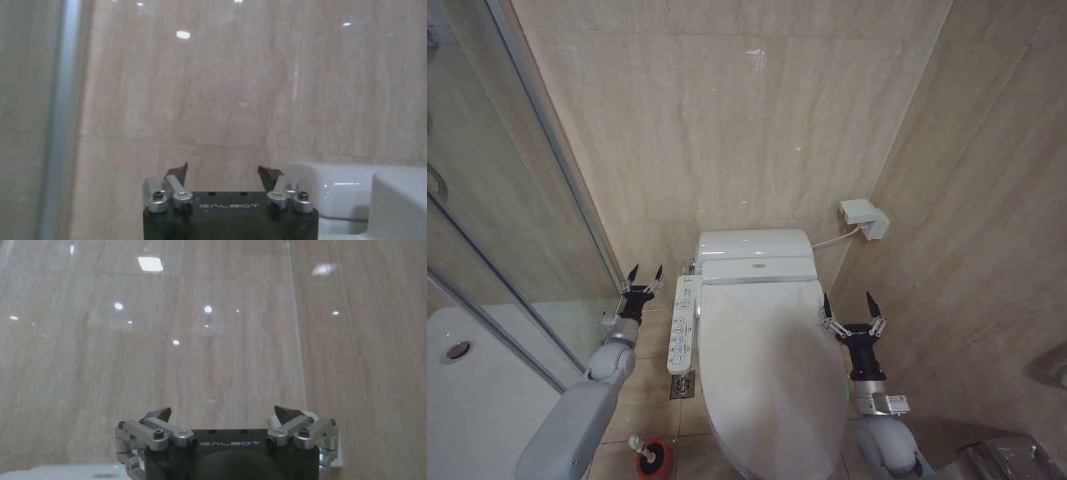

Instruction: Open the toilet lid, clean the toilet bowl with a toilet brush, close the toilet lid, and flush.

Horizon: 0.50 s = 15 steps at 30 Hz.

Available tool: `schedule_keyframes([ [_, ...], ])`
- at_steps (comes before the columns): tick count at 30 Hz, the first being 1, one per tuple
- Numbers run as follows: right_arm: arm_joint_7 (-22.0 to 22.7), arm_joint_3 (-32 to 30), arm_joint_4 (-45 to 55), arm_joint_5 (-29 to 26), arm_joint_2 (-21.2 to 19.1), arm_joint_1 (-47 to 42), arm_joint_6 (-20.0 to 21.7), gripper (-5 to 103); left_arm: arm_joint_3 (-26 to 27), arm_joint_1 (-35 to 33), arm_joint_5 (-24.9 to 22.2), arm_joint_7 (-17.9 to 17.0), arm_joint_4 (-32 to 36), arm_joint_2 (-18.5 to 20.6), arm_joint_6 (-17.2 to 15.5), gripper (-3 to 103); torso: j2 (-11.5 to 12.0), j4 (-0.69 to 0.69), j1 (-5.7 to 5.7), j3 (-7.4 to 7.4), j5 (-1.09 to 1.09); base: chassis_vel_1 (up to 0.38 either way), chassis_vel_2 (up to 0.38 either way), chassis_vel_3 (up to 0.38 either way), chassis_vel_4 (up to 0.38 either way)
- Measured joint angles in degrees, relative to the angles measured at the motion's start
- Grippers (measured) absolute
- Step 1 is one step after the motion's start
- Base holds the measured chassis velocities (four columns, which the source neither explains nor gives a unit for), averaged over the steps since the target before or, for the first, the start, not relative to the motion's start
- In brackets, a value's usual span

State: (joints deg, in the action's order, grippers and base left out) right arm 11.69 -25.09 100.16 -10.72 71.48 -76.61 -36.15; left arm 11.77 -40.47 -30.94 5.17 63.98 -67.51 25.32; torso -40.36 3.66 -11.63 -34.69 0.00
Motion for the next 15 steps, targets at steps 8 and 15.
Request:
schedule_keyframes([
  [8, 0.02, -0.16, -1.24, -0.19, 0.54, 0.23, 0.09, 100, -0.49, 7.11, 1.64, 9.18, -10.47, -1.22, 2.61, 57, 0.00, -0.02, 0.00, 0.00, 0.00, 0.000, 0.000, 0.000, 0.000],
  [15, 0.08, -0.80, -1.01, -0.74, 0.36, -0.41, -0.09, 100, -0.92, 12.74, 5.04, 18.38, -18.28, -2.59, 4.16, 30, -0.01, 0.02, 0.01, 0.00, 0.00, 0.000, 0.000, 0.000, 0.000],
])
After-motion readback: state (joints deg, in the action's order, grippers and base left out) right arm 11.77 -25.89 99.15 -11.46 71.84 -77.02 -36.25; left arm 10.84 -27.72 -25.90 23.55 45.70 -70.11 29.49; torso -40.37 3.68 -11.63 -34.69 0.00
